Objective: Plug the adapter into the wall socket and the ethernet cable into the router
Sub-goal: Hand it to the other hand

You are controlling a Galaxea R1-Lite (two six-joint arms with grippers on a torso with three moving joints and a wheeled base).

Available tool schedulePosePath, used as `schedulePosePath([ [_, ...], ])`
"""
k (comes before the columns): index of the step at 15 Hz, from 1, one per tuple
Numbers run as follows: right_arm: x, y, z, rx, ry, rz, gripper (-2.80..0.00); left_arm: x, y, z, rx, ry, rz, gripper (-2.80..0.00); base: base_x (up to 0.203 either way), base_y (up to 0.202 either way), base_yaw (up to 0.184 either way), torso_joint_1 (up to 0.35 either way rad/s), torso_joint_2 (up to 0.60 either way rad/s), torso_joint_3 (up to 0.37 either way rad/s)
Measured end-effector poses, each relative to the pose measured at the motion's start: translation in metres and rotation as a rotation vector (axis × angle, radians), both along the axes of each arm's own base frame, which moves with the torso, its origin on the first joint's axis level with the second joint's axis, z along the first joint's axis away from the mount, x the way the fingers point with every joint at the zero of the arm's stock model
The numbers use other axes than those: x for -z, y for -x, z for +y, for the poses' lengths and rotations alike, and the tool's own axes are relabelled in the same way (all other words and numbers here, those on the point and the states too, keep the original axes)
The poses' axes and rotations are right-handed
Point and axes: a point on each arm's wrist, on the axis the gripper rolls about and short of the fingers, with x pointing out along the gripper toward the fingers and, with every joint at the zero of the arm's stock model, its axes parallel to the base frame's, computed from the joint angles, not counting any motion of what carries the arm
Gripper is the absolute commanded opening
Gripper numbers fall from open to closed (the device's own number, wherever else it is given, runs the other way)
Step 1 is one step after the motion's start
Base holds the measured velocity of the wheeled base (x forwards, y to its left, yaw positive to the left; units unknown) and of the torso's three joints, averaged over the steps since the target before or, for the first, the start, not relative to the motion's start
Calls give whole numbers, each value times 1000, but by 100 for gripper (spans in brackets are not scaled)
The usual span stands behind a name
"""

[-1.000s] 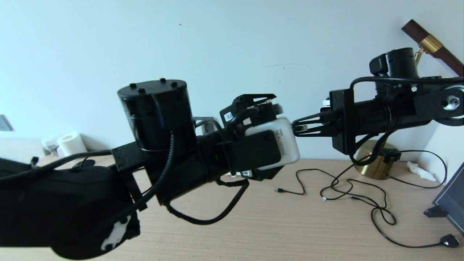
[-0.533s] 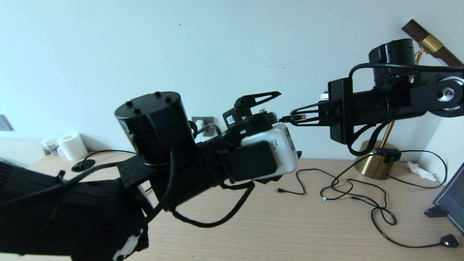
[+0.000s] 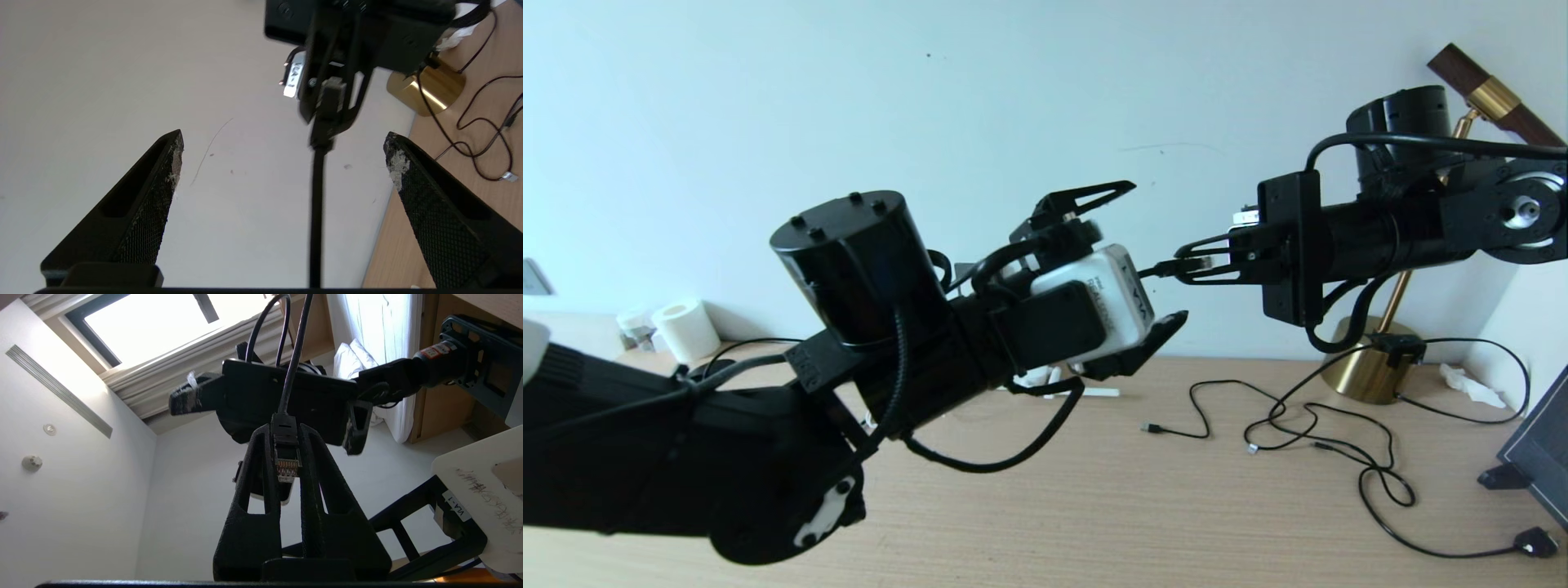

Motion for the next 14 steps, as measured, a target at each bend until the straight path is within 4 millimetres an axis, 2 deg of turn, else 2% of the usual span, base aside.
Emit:
schedulePosePath([
  [5, 1, 1, 4, -16, -1, 1, -280, 2, -2, 1, 16, -3, 5, 0, 0, 0, 0, 0, 0, 0],
  [14, 9, -4, 6, -49, -10, 31, -280, 13, 7, 8, 92, -47, 18, 0, 0, 0, 0, 0, 0, 0],
])
